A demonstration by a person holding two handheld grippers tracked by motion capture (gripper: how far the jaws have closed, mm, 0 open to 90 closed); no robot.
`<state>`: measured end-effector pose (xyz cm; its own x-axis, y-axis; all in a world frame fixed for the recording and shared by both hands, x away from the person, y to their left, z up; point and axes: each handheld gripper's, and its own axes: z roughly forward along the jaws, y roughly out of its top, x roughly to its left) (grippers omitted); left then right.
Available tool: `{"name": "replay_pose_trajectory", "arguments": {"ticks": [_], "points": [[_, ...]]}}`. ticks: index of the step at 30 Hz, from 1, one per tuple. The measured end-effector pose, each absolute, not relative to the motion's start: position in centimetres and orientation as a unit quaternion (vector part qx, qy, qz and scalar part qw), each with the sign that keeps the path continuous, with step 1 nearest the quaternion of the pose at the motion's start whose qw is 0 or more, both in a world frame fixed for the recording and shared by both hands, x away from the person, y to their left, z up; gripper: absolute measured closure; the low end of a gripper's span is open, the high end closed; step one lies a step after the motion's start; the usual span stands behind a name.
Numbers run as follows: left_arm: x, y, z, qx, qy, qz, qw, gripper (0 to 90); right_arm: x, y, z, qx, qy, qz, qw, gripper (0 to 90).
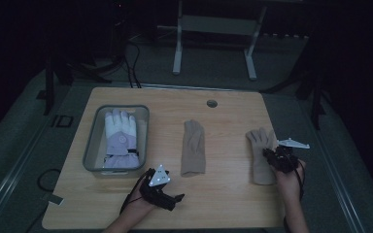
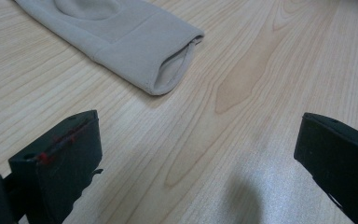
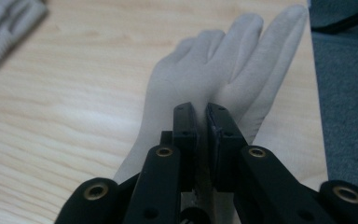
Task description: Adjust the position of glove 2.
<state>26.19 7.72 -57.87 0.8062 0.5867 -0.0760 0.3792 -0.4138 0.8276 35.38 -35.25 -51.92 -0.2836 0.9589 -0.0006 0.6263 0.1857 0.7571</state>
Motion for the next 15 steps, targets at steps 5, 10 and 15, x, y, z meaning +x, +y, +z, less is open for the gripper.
{"name": "replay_pose_trajectory", "arguments": {"ticks": [5,10,15], "points": [[26.2,7.7,-57.9,0.833,0.291,0.113,0.458,1.1,35.2,-34.0,-50.5,0.541,0.724,0.34,0.261,83.0],[26.2,7.7,-57.9,0.832,0.29,0.113,0.458,1.1,35.3,-32.3,-49.0,0.542,0.715,0.357,0.259,83.0],[26.2,7.8,-57.9,0.832,0.29,0.114,0.458,1.1,35.4,-30.0,-48.0,0.536,0.714,0.368,0.259,83.0]]}}
